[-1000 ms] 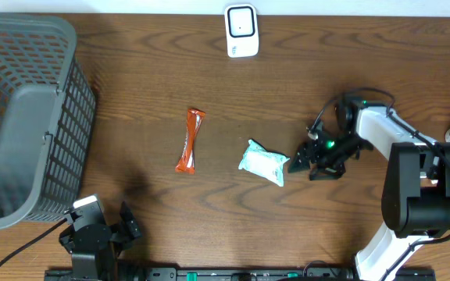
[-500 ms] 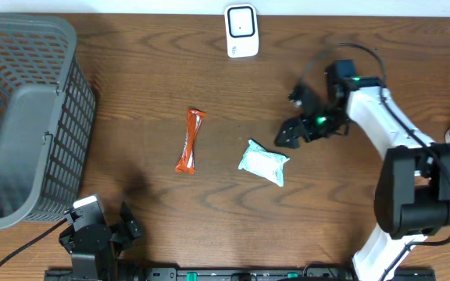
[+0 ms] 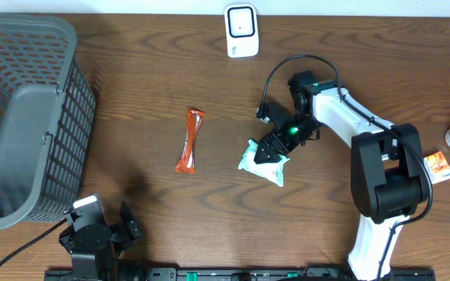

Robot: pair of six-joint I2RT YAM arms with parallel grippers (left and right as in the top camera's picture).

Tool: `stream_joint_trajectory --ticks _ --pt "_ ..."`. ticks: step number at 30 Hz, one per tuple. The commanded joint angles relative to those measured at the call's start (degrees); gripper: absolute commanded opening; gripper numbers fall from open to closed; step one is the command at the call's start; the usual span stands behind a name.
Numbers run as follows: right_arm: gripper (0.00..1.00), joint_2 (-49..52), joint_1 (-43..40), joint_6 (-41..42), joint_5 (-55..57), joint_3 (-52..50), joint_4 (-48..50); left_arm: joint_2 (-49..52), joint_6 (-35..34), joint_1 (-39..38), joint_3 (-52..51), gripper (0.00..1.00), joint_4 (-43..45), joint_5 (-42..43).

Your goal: Scan the item barcode

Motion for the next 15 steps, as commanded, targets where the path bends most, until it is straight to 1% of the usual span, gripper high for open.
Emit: stream_joint_trajectory --ticks 1,2,3,4,6,7,8,11,13,14,15 --pt "0.78 6.3 0.1 -3.8 2.9 -1.3 -1.9 0.0 -0.5 0.2 -0.1 0.98 0.0 -0.3" --pt "0.68 6.9 0.1 -4.1 3.4 -1.3 -2.7 0.0 -0.5 0.2 -0.1 0.98 0.0 -0.3" --pt "0.63 7.3 0.1 -4.1 4.1 -1.3 -3.3 0.0 -0.5 0.2 -0.1 0.98 0.0 -0.3" --pt "0.62 7.8 0.1 -4.1 5.2 -1.3 -3.9 0.0 -0.5 0.2 -0.1 0.98 0.0 -0.3" --pt "0.66 8.5 0.1 -4.0 7.7 -1.3 -4.7 0.0 -0.5 0.2 -0.1 0.98 0.0 -0.3" --pt "0.65 8.6 0.2 -3.7 8.2 -1.3 -4.6 0.0 -0.5 0.2 -0.1 0.98 0.0 -0.3" --pt "0.64 8.8 0.2 -3.6 8.2 -1.3 -4.5 0.0 -0.5 0.2 -0.1 0.98 0.0 -0.3" --pt "0.52 8.9 0.2 -3.5 8.8 -1.3 -4.4 0.0 -0.5 0.2 -0.1 0.98 0.0 -0.3" --pt "0.53 8.9 0.2 -1.4 11.0 -1.4 -4.4 0.0 -0.5 0.2 -0.1 0.98 0.0 -0.3" --pt "0.62 8.9 0.2 0.0 12.1 -2.0 -4.0 0.0 -0.5 0.2 -0.1 0.98 0.0 -0.3" --pt "0.66 8.9 0.2 1.1 12.4 -2.5 -3.5 0.0 -0.5 0.2 -0.1 0.98 0.0 -0.3"
